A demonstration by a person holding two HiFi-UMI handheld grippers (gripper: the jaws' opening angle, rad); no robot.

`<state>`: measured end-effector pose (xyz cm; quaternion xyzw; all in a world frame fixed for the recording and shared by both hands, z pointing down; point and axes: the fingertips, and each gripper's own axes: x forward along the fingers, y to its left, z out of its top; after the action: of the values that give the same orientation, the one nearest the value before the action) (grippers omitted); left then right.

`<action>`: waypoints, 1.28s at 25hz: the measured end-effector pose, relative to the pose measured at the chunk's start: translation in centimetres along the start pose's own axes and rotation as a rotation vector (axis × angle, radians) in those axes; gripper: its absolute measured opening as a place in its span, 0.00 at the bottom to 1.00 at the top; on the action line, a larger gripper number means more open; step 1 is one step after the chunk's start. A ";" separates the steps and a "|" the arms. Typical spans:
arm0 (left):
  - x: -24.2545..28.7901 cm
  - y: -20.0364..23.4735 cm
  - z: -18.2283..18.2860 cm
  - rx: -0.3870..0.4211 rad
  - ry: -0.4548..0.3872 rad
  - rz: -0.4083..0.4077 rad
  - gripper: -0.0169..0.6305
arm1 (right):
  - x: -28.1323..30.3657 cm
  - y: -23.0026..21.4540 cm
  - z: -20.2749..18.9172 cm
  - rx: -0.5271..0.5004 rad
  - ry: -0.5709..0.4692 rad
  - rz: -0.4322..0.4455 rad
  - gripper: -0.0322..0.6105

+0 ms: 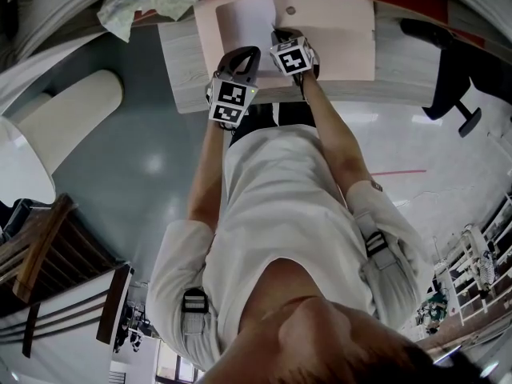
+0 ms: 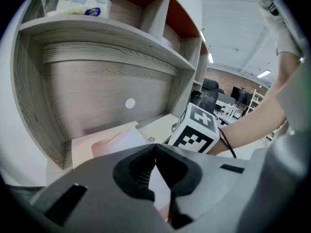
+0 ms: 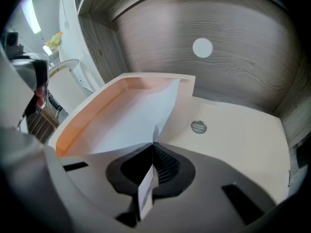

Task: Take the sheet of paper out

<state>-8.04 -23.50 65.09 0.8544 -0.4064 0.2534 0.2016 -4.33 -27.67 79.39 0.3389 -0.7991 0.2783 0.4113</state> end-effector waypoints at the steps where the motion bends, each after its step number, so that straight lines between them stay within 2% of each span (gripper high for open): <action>1: 0.0 0.0 0.0 0.000 -0.001 0.002 0.05 | 0.0 -0.1 -0.2 0.007 0.002 -0.003 0.08; 6: 0.1 -0.3 0.2 0.013 -0.001 -0.005 0.05 | -0.7 -0.8 -0.4 0.017 -0.011 -0.018 0.08; 15: 0.6 -1.4 0.7 0.046 -0.004 -0.041 0.05 | -1.4 -2.9 -3.1 0.104 0.030 -0.062 0.08; 32: 1.6 -3.7 1.8 0.101 -0.003 -0.113 0.05 | -4.7 -6.4 -5.1 0.192 -0.007 -0.143 0.08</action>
<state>-3.79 -23.29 64.13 0.8855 -0.3444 0.2606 0.1714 5.07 -26.47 79.07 0.4339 -0.7440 0.3221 0.3929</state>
